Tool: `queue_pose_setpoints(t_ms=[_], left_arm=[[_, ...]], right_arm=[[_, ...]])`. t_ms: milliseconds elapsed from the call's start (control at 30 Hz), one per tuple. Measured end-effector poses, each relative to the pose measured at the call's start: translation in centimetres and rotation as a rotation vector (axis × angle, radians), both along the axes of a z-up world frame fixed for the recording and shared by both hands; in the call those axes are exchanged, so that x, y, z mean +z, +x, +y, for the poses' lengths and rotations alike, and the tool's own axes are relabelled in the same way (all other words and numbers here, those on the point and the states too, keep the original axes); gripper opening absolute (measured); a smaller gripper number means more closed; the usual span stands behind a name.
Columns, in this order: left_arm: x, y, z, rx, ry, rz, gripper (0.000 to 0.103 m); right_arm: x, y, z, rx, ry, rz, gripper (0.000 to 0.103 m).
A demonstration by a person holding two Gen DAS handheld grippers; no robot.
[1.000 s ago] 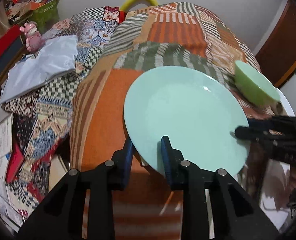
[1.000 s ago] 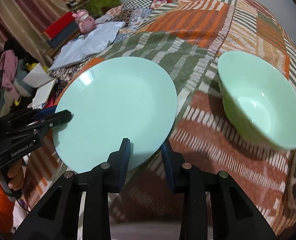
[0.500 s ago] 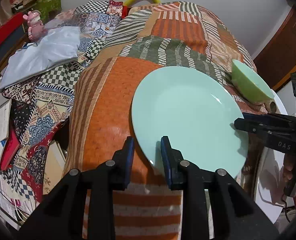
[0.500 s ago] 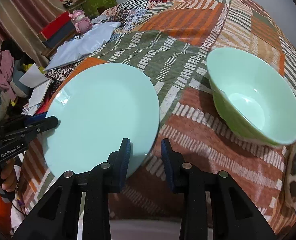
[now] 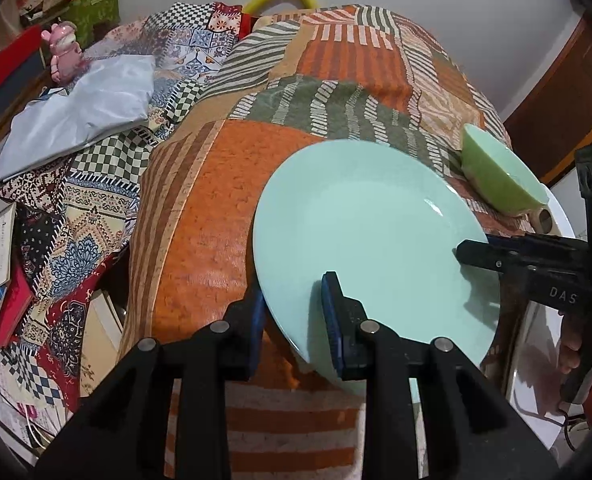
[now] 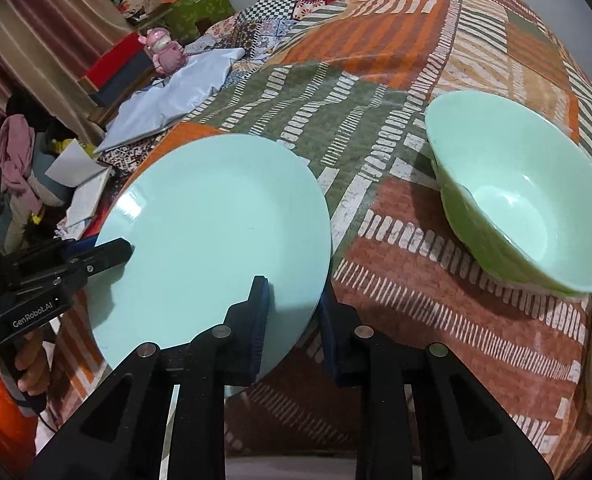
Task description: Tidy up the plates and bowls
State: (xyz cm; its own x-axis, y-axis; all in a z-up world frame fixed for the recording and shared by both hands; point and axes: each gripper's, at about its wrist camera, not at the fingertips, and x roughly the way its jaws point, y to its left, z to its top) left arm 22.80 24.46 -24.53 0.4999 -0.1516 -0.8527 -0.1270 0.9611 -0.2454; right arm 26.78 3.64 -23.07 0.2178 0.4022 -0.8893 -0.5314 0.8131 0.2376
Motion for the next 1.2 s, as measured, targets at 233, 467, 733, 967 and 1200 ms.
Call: queue_pose_setpoints(t_ms=[233, 467, 733, 967, 1200], left_arm=[[1.6, -1.7, -1.0, -0.008, 0.001, -0.024, 0.027], [3.6, -3.6, -2.6, -0.020, 0.007, -0.059, 0.027], [6.1, -5.8, -4.8, -0.036, 0.025, -0.101, 0.027], [7.7, -7.5, -6.7, -0.048, 0.031, -0.125, 0.027], [9.0, -9.1, -8.4, -0.060, 0.034, -0.147, 0.027]], right_arm=[[1.1, -1.3, -1.5, -0.015, 0.034, -0.014, 0.022], [2.8, -2.9, -2.7, -0.023, 0.055, -0.050, 0.022], [4.6, -4.7, -4.4, -0.035, 0.076, -0.096, 0.022], [5.9, -6.5, -5.9, -0.046, 0.088, -0.134, 0.022], [6.8, -7.8, -7.6, -0.059, 0.104, -0.160, 0.022]])
